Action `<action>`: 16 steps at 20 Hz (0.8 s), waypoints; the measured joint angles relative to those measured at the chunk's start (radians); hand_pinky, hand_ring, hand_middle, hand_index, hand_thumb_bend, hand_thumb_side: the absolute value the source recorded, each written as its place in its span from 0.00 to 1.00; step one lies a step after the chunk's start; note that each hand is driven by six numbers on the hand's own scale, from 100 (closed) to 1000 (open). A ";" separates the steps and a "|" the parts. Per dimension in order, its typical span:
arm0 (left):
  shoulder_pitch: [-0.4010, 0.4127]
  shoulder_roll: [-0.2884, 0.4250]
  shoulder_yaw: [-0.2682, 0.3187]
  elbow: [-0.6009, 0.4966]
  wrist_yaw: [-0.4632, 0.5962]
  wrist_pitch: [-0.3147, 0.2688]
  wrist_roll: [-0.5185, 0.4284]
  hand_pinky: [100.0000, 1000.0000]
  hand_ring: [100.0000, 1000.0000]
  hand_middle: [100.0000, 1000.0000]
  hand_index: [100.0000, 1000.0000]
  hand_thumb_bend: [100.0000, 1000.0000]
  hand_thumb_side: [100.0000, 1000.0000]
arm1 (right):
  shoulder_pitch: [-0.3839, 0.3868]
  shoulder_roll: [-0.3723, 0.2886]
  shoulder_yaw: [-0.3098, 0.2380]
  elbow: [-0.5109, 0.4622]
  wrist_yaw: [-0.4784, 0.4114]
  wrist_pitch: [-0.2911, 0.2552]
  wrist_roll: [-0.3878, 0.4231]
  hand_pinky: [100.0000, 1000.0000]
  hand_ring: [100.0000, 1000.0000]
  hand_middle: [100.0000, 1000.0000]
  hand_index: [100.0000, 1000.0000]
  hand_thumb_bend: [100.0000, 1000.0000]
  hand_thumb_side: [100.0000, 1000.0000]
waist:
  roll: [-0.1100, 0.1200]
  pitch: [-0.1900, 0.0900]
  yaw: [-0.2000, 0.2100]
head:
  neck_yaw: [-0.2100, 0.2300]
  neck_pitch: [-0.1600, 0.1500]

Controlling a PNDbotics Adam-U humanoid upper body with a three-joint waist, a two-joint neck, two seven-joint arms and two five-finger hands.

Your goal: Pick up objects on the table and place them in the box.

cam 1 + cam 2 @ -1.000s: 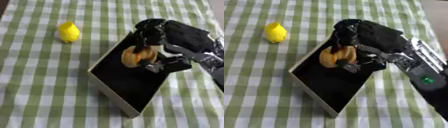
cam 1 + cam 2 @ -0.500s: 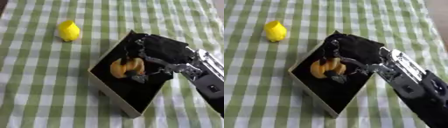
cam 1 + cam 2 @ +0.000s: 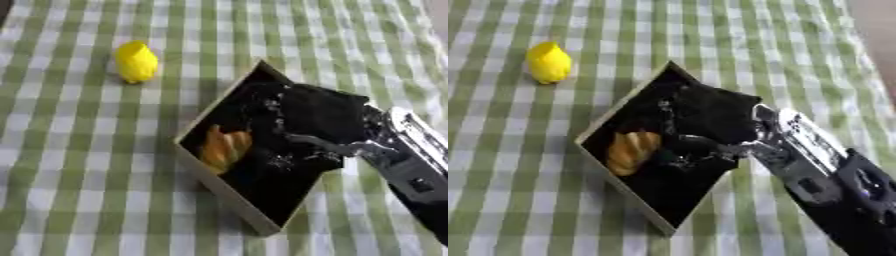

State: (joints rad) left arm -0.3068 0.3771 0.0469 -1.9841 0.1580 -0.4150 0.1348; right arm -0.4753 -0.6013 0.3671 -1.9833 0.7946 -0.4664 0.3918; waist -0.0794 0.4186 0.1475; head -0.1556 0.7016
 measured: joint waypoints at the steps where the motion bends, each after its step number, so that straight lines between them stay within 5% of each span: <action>1: 0.000 0.000 0.000 0.000 0.000 0.001 -0.001 0.76 0.55 0.66 0.84 0.00 0.58 | 0.001 0.000 -0.006 0.000 -0.001 -0.004 -0.004 0.91 0.92 0.68 0.89 0.00 0.00 | 0.002 0.000 -0.001 | 0.000 0.000; 9: 0.001 -0.007 -0.001 0.000 0.001 0.005 -0.005 0.76 0.55 0.66 0.84 0.00 0.58 | 0.001 0.012 -0.071 0.000 -0.094 -0.006 -0.058 0.90 0.88 0.55 0.86 0.00 0.00 | 0.007 -0.003 -0.008 | 0.002 -0.002; 16: -0.044 0.031 -0.020 0.000 0.009 0.008 -0.013 0.76 0.56 0.66 0.84 0.00 0.56 | 0.111 -0.049 -0.242 0.000 -0.390 -0.055 -0.252 0.90 0.86 0.52 0.83 0.00 0.00 | 0.015 -0.017 -0.029 | 0.044 -0.003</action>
State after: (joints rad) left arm -0.3507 0.4082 0.0265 -1.9841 0.1673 -0.4066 0.1220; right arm -0.3648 -0.6502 0.1251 -1.9833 0.4042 -0.5210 0.1394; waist -0.0645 0.4012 0.1185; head -0.1119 0.6986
